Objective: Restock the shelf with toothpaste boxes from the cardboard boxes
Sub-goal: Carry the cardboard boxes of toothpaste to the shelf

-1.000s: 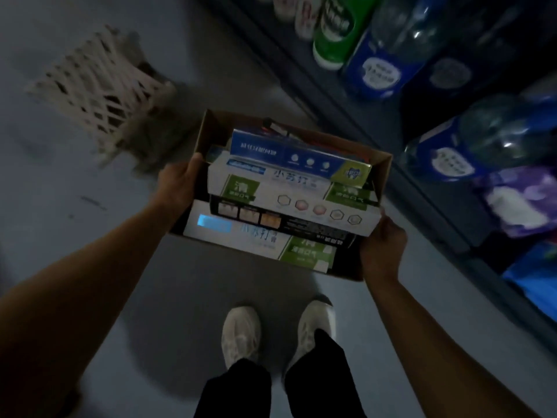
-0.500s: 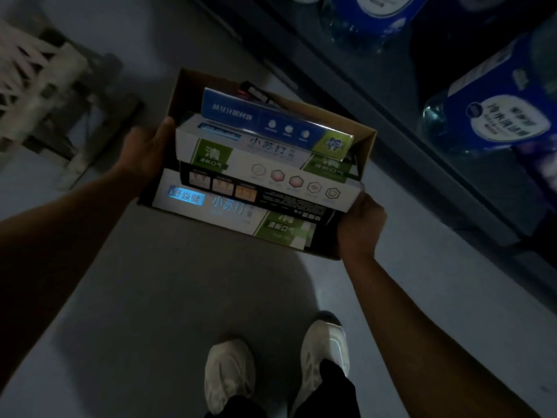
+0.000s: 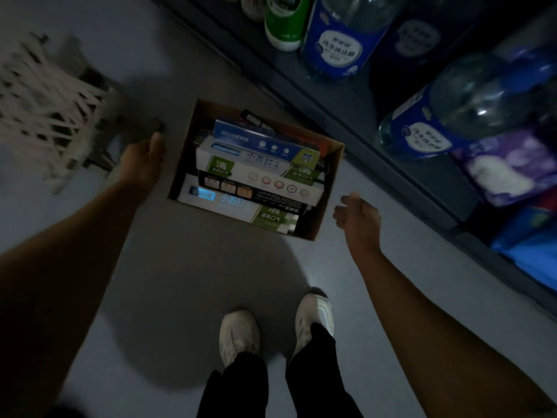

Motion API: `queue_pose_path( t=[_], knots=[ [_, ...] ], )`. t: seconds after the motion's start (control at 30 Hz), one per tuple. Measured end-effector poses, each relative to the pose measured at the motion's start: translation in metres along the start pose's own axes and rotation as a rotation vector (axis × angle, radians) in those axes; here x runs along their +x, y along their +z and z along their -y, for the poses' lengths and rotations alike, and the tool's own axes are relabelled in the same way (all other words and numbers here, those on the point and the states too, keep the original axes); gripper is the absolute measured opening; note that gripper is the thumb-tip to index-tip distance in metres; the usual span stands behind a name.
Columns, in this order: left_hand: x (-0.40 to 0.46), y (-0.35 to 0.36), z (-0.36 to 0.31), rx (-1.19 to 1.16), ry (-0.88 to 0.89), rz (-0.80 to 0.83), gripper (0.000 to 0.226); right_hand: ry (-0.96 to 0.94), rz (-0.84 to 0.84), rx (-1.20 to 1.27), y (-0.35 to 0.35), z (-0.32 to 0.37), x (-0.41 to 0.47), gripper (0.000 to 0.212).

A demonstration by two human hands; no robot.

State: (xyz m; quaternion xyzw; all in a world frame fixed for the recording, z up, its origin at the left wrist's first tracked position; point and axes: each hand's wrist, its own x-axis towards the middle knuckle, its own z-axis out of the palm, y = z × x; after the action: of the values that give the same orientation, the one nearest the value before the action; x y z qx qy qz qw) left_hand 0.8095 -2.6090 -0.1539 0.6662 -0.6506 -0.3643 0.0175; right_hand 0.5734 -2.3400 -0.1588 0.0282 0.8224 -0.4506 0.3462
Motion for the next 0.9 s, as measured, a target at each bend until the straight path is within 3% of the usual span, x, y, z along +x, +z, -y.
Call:
queue_pose_path(
  t=[0.13, 0.27, 0.4, 0.5, 0.7, 0.9],
  knots=[
    [-0.089, -0.053, -0.071, 0.001, 0.026, -0.023, 0.049, 0.021, 0.033, 0.033, -0.038, 0.060, -0.058, 0.038],
    [-0.175, -0.093, -0.139, 0.030, 0.100, 0.145, 0.040, 0.017, 0.065, -0.006, -0.070, 0.130, -0.129, 0.028],
    [-0.252, -0.135, -0.203, 0.098, 0.211, 0.267, 0.033, -0.090, 0.063, -0.033, -0.108, 0.193, -0.201, 0.030],
    [-0.305, -0.172, -0.249, 0.217, 0.376, 0.283, 0.041, -0.174, 0.043, -0.097, -0.146, 0.227, -0.249, 0.040],
    [-0.416, -0.205, -0.330, 0.354, 0.701, 0.357, 0.033, -0.260, -0.134, -0.216, -0.260, 0.262, -0.344, 0.039],
    [-0.588, -0.161, -0.421, 0.468, 1.103, 0.545, 0.028, -0.153, -0.437, -0.187, -0.441, 0.244, -0.442, 0.025]
  ],
)
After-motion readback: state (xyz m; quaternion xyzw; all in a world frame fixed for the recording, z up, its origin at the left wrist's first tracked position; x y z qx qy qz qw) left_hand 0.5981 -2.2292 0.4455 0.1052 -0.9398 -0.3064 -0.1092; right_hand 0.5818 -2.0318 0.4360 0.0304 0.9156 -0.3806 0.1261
